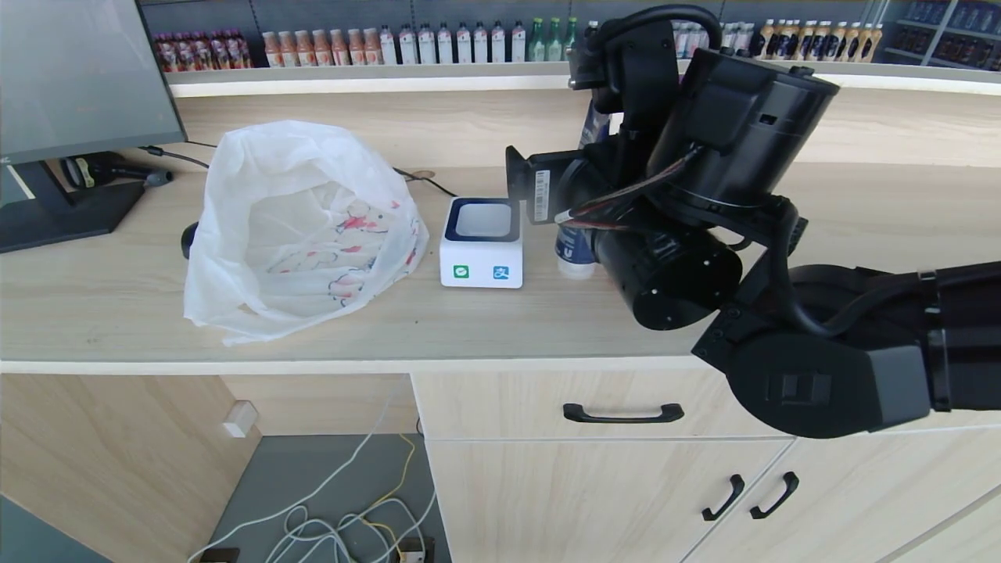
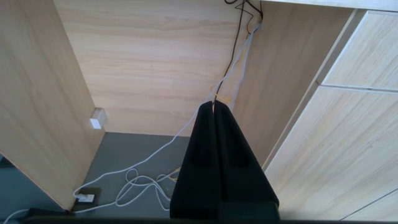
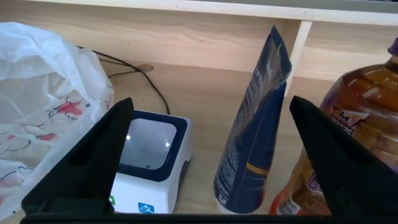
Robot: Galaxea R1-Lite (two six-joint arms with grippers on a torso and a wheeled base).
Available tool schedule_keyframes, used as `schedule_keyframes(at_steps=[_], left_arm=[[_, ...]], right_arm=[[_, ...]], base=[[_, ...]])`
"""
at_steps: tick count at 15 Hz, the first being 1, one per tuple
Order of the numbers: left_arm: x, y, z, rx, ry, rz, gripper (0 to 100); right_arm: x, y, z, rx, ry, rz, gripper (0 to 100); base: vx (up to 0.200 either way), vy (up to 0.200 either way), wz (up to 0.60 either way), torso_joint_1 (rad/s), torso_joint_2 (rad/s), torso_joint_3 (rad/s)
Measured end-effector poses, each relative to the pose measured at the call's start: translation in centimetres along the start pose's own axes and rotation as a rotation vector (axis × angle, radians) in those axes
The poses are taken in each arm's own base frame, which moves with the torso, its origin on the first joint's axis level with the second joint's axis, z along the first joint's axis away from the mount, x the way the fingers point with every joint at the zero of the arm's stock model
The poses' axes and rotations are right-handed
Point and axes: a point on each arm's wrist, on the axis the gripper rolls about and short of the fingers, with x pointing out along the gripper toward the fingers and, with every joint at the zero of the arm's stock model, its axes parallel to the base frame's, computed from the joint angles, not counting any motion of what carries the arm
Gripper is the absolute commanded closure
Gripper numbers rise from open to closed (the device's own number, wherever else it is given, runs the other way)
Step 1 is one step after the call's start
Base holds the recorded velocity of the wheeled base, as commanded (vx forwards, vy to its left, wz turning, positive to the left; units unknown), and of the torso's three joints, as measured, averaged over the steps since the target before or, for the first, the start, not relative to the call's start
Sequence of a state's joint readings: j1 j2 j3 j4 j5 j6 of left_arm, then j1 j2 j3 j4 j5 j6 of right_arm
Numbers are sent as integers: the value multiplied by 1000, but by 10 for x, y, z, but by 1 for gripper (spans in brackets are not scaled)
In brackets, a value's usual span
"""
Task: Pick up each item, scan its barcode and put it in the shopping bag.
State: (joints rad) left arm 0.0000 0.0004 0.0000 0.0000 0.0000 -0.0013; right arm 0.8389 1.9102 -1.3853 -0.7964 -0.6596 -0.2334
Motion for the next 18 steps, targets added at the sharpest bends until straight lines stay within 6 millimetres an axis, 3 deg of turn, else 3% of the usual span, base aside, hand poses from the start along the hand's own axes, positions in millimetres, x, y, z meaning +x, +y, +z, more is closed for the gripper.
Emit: schedule_keyframes(at_steps=[11, 18], left_arm=[[0, 0, 0, 0, 0, 0, 100], [0, 0, 0, 0, 0, 0, 100]], right_arm=[[19, -14, -19, 78, 26, -60, 0], [25, -9, -37, 78, 58, -66, 0]], base=[[0, 0, 0, 0, 0, 0], [0, 0, 0, 0, 0, 0]])
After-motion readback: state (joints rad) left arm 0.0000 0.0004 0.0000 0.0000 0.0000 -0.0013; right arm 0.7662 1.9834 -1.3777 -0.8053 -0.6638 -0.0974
